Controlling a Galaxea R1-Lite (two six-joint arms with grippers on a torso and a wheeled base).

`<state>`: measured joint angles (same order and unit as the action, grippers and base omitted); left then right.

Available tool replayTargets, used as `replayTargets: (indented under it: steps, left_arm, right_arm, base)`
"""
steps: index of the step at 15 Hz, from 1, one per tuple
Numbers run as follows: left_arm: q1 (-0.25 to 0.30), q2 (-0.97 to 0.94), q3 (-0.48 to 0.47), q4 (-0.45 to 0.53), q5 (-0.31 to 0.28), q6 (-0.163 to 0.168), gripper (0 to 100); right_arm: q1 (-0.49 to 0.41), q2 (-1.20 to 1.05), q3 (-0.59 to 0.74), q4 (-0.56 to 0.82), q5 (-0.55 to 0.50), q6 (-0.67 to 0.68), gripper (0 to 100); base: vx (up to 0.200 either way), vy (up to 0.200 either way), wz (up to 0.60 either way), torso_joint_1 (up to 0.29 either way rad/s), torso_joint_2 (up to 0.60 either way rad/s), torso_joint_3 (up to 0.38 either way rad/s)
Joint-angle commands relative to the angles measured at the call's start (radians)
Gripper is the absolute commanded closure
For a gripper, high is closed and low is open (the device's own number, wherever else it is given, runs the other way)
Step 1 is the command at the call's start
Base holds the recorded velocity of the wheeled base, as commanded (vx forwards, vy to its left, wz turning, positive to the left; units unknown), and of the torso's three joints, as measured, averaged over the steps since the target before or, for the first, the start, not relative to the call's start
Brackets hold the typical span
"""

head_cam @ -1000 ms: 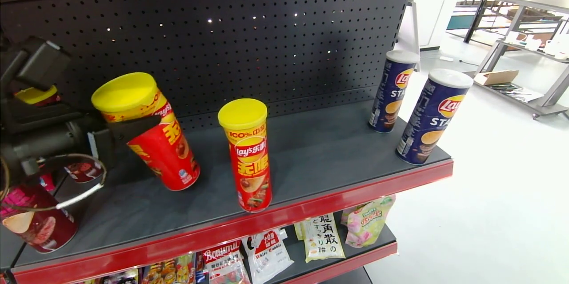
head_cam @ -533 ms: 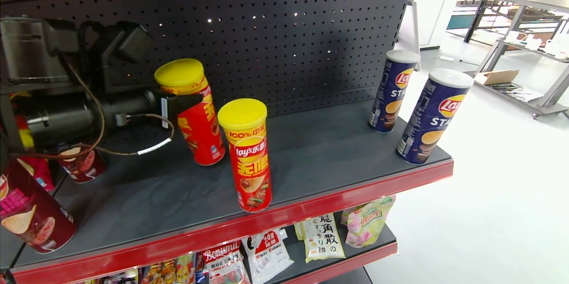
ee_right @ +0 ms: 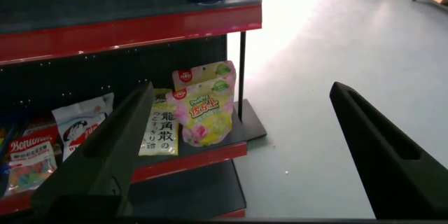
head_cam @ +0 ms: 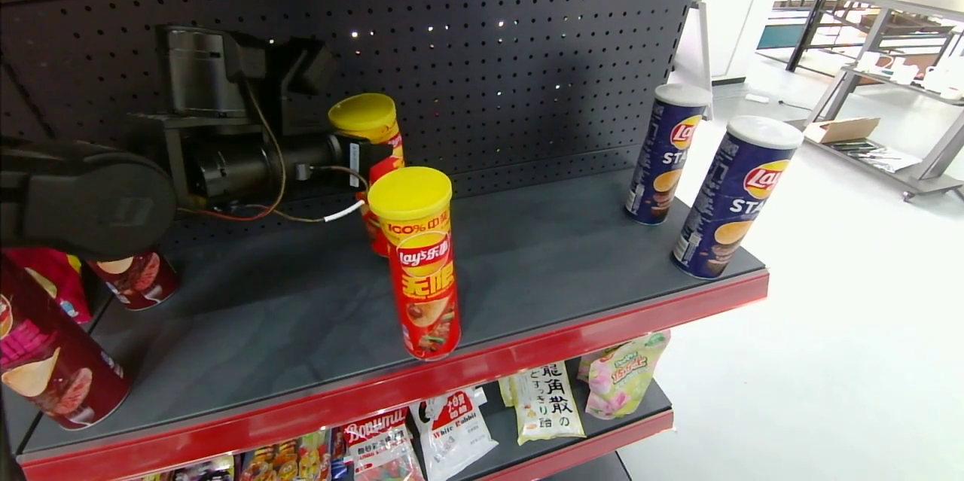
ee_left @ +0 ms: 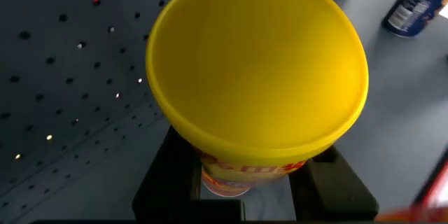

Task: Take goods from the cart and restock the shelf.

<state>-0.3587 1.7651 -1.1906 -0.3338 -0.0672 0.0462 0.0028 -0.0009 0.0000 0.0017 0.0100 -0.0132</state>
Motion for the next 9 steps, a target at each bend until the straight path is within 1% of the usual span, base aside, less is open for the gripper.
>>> replayTargets:
  steps: [1, 2, 5, 6, 7, 9]
  left_arm:
    - [-0.005, 0.05, -0.026, -0.001, 0.006, -0.002, 100]
    - [-0.005, 0.053, -0.026, -0.001, 0.009, -0.014, 100]
    - [-0.005, 0.063, -0.029, -0.001, 0.046, -0.077, 100]
    - [-0.005, 0.07, -0.04, -0.001, 0.061, -0.091, 100]
    - [-0.005, 0.082, -0.06, -0.001, 0.075, -0.101, 100]
    - [-0.011, 0.096, -0.083, -0.001, 0.089, -0.103, 100]
  right_arm:
    - [0.0, 0.001, 0.0, 0.0, 0.001, -0.001, 0]
    - [0.0, 0.001, 0.0, 0.0, 0.001, -0.001, 0]
    - [0.0, 0.001, 0.0, 0.0, 0.001, -0.001, 0]
    - [0.0, 0.001, 0.0, 0.0, 0.001, -0.001, 0]
    - [0.0, 0.001, 0.0, 0.0, 0.001, -0.001, 0]
    - [0.0, 0.001, 0.0, 0.0, 0.001, -0.001, 0]
  base:
    - [0.0, 0.0, 0.0, 0.0, 0.0, 0.0]
    - [0.0, 0.0, 0.0, 0.0, 0.0, 0.0]
    - [0.0, 0.0, 0.0, 0.0, 0.0, 0.0]
    - [0.0, 0.0, 0.0, 0.0, 0.0, 0.0]
    - [0.0, 0.0, 0.0, 0.0, 0.0, 0.0]
    - [0.0, 0.0, 0.0, 0.0, 0.0, 0.0]
